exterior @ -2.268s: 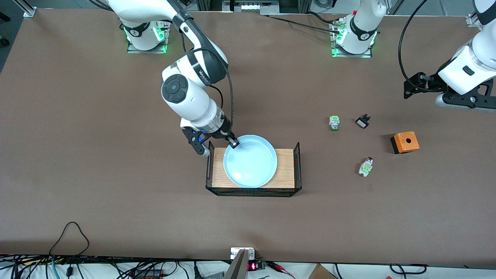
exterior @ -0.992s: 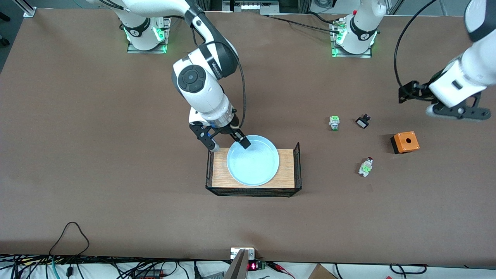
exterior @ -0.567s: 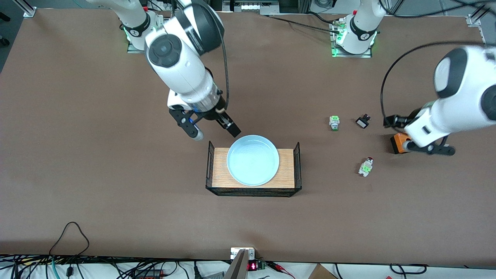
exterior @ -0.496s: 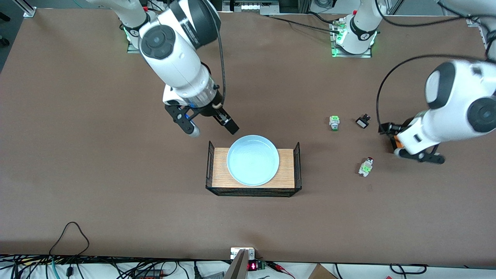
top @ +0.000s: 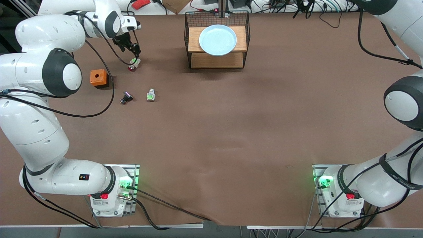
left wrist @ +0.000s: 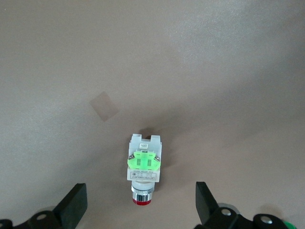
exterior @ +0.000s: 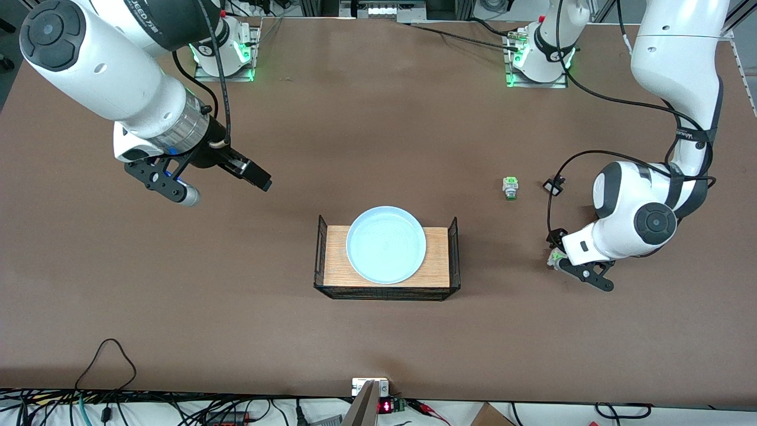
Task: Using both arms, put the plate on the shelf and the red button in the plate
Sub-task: 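Raise the right gripper away while the left gripper reaches the red-capped switch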
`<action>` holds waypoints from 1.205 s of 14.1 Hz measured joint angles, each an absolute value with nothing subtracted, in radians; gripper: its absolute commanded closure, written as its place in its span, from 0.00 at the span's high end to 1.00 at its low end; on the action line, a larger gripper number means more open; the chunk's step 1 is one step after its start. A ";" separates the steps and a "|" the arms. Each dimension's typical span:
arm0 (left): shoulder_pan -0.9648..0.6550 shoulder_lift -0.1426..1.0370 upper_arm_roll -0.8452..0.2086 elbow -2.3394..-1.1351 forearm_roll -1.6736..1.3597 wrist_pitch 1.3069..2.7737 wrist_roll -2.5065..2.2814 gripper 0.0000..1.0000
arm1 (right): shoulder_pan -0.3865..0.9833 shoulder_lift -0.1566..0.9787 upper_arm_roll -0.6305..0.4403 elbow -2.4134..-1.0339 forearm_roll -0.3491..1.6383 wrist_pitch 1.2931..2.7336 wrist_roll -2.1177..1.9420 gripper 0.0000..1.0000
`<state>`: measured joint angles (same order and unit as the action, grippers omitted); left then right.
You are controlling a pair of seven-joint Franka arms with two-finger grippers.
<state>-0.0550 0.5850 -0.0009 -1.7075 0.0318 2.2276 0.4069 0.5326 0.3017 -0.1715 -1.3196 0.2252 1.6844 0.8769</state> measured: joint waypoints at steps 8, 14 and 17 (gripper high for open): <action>-0.057 0.644 -0.001 -1.830 0.036 2.475 0.472 1.00 | 0.243 0.265 -0.169 -1.341 0.098 1.622 0.352 1.00; -0.058 0.645 -0.002 -1.830 0.036 2.475 0.477 0.22 | 0.262 0.265 -0.161 -1.345 0.097 1.621 0.356 1.00; -0.059 0.646 -0.002 -1.830 0.036 2.475 0.477 0.17 | 0.262 0.265 -0.162 -1.345 0.084 1.613 0.356 1.00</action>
<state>-0.0585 0.6461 -0.0017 -1.8302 0.0365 2.4746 0.4772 0.2620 0.2651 -0.1617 -1.3446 0.0843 1.6128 0.3557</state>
